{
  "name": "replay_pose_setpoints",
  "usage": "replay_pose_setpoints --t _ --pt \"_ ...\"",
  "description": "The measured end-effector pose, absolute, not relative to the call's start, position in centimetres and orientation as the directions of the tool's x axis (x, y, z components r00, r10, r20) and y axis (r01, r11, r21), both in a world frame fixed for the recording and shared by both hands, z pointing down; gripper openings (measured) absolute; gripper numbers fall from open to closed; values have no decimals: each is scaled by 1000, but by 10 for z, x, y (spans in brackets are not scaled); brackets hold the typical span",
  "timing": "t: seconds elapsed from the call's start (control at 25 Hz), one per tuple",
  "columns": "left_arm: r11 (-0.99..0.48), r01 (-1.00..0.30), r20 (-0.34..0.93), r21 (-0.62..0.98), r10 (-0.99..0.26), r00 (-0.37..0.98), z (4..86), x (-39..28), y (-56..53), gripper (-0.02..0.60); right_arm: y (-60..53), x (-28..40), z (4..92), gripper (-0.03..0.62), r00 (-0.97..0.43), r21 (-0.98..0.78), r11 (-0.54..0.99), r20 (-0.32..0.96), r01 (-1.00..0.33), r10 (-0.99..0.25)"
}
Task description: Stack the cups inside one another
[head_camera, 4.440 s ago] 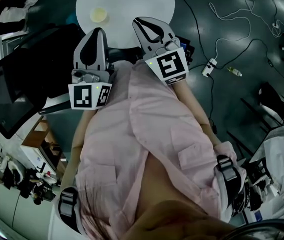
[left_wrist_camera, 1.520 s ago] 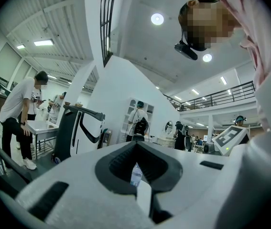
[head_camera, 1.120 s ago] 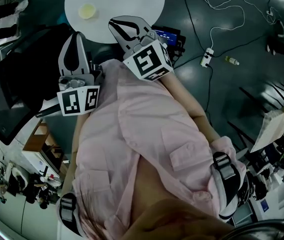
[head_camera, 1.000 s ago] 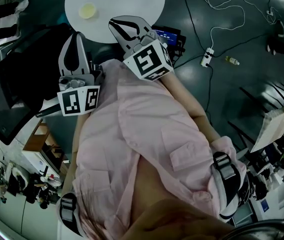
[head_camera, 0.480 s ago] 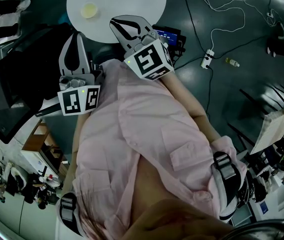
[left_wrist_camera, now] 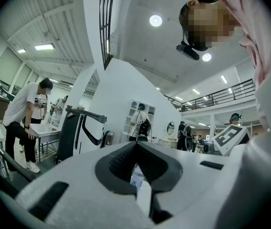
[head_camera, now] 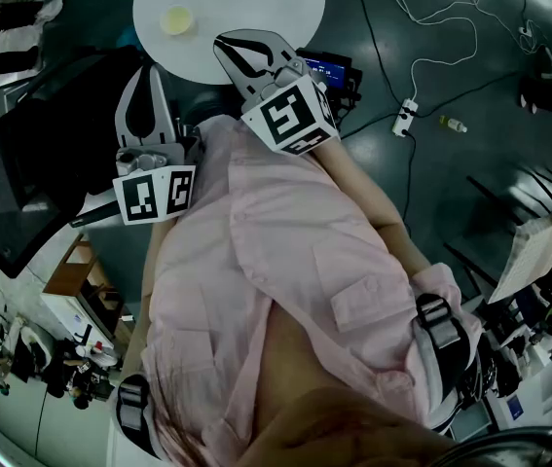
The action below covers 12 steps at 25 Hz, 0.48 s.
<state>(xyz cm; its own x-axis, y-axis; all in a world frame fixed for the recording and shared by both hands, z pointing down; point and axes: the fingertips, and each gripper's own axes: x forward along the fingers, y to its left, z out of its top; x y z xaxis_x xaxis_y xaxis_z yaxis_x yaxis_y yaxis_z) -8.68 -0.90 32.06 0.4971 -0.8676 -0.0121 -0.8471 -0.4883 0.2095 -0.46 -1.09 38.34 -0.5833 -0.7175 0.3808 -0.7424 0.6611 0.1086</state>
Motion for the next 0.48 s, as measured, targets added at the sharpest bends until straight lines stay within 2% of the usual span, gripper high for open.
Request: replay_pose_setpoints --t 0.48 --pt "-486 -852 -17 195 -870 492 318 -87 -3 15 -8 -5 381 34 -584 115 661 374 -742 -721"
